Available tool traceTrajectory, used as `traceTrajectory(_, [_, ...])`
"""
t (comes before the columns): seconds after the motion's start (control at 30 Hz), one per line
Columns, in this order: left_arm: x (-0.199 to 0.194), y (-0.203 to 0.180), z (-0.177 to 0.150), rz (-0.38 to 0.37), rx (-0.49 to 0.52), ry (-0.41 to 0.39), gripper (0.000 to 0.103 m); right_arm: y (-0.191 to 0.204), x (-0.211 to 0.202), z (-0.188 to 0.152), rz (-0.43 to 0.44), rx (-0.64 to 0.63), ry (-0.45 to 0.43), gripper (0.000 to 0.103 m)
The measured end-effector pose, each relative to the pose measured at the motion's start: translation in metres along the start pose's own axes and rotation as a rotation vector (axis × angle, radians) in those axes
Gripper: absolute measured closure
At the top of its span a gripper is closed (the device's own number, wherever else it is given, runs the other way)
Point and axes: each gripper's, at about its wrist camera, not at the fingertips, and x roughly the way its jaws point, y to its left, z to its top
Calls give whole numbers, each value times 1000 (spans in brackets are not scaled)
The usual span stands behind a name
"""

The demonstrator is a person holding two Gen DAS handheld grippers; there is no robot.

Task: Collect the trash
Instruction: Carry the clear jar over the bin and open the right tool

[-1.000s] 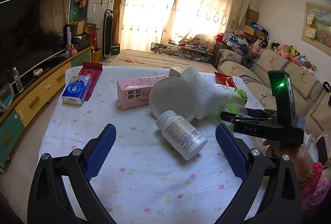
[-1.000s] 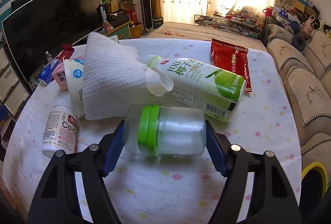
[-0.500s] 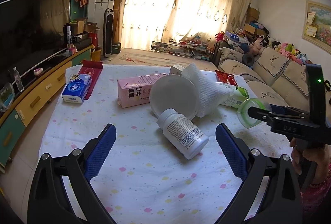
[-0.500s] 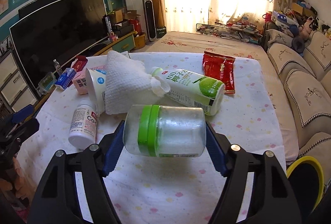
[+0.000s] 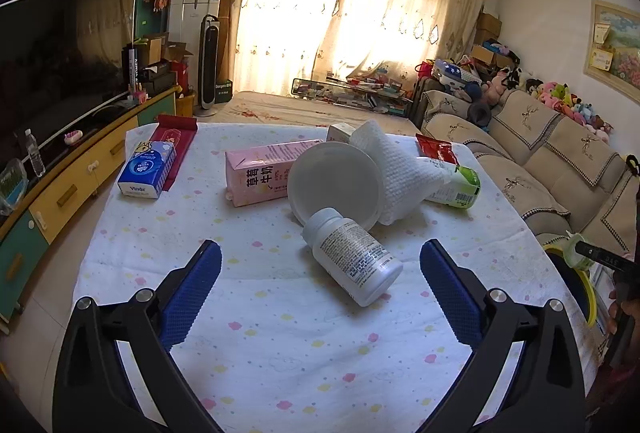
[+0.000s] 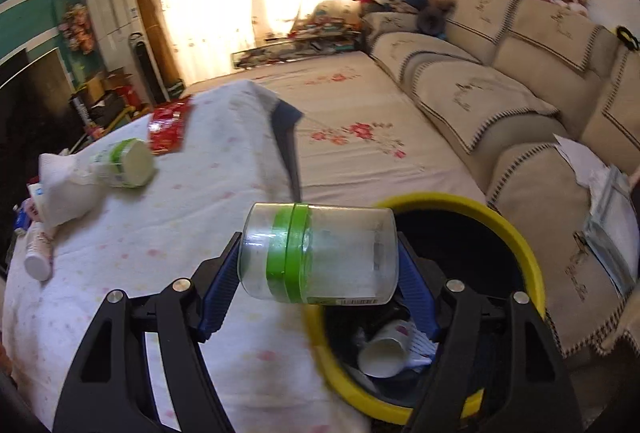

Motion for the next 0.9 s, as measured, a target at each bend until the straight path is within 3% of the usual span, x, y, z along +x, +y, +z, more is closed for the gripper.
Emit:
traceTrajectory(0.1, [2, -1, -1, 5, 4, 6, 5, -43, 15, -14, -96, 58, 36, 34])
traceTrajectory(0.23, [4, -2, -1, 14, 8, 14, 5, -79, 30, -28, -149, 119, 76, 34])
traceTrajectory(0.6, [8, -2, -2, 15, 7, 28, 5, -73, 43, -31, -190, 117, 86, 33])
traceTrajectory(0.73, [8, -4, -2, 12, 11, 29, 5, -63, 30, -20, -150, 129, 51, 32])
traceTrajectory(0.9, [10, -6, -3, 21, 25, 32, 5, -5, 2, 13, -4, 63, -78, 26])
